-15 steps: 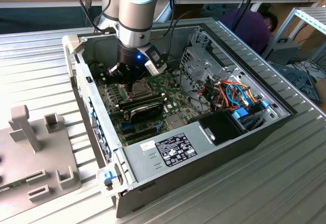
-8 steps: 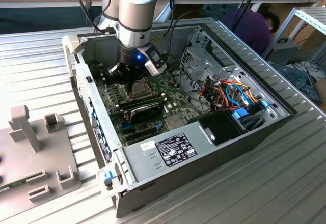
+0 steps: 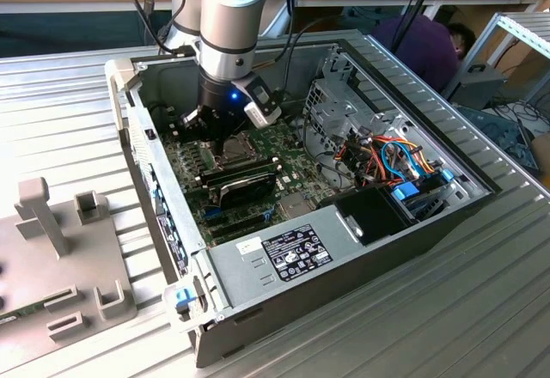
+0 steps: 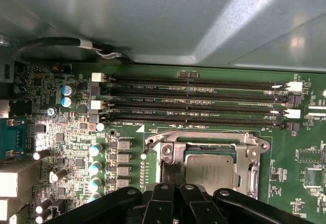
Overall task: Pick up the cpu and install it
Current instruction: 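Close the cpu cover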
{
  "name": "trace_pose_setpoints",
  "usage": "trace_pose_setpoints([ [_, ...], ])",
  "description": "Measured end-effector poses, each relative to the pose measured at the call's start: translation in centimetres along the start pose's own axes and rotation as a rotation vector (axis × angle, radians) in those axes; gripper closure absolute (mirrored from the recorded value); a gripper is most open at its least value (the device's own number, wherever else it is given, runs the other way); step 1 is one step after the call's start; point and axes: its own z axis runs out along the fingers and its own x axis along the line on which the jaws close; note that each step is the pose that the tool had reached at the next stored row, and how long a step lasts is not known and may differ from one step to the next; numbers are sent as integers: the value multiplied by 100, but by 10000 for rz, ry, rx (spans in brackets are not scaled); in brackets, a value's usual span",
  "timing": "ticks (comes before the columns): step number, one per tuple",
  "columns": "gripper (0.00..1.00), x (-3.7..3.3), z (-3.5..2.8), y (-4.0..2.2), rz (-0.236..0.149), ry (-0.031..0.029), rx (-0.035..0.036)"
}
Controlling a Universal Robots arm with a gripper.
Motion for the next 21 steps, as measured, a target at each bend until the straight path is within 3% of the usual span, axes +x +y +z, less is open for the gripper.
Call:
trace_pose_setpoints([
  [9,89,0,-210,-1,-1,12,20],
  [15,89,-1,-292,0,-1,-2,21],
  [21,89,21,-301,0,1,-5,22],
])
